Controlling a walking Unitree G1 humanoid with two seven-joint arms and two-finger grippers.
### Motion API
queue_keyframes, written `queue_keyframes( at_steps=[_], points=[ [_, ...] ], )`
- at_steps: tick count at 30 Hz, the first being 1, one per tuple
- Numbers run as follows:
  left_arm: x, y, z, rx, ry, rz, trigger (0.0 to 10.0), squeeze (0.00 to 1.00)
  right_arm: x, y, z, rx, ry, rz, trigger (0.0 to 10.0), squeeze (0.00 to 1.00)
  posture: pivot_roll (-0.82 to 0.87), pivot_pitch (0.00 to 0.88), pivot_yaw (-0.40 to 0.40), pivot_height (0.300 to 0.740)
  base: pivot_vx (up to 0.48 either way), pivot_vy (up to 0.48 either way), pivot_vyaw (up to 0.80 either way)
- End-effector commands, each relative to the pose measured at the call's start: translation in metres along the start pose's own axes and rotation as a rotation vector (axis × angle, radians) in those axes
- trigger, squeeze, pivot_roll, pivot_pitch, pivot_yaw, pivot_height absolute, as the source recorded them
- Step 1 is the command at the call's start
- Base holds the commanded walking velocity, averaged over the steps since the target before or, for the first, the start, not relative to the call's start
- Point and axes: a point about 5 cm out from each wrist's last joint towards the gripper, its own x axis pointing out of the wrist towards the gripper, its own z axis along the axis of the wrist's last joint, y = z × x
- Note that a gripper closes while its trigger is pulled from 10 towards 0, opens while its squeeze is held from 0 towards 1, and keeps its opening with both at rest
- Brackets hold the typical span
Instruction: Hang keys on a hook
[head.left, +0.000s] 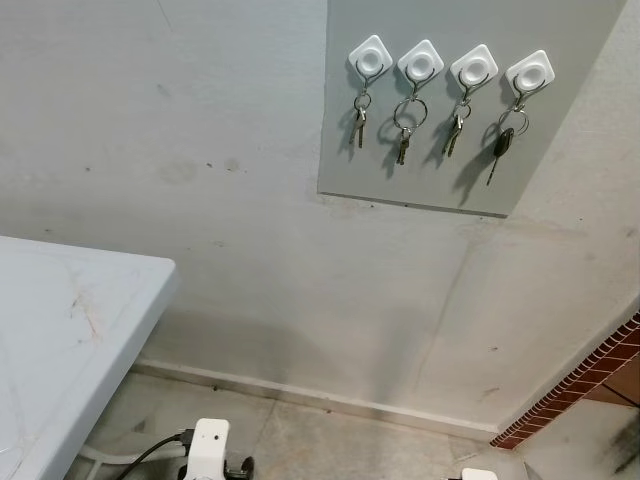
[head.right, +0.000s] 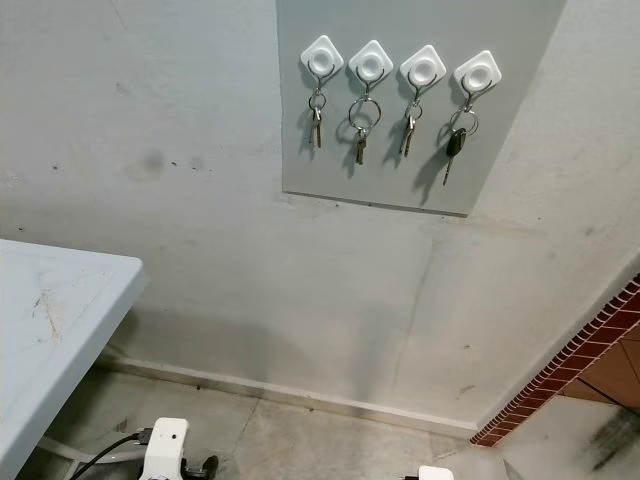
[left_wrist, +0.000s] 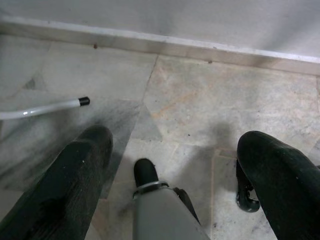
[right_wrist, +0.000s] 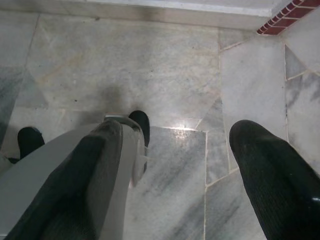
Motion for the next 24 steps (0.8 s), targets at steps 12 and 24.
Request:
queue_keyframes(
  at_steps=[12, 24],
  points=[
    [0.0019, -0.004, 0.005, 0.026, -0.001, -0.021, 10.0, 0.0, -0.0004, -0.0005, -0.0021, 0.011, 0.011, -0.019, 10.0, 0.0, -0.05, 0.016, -0.012, 0.74, 0.0, 0.0, 0.0],
    [0.0015, 0.0002, 0.0045, 0.03, 0.004, 0.005, 10.0, 0.0, 0.0005, -0.003, -0.0004, -0.004, 0.024, -0.027, 10.0, 0.0, -0.04, 0.0, -0.019, 0.74, 0.0, 0.0, -0.23]
  ],
)
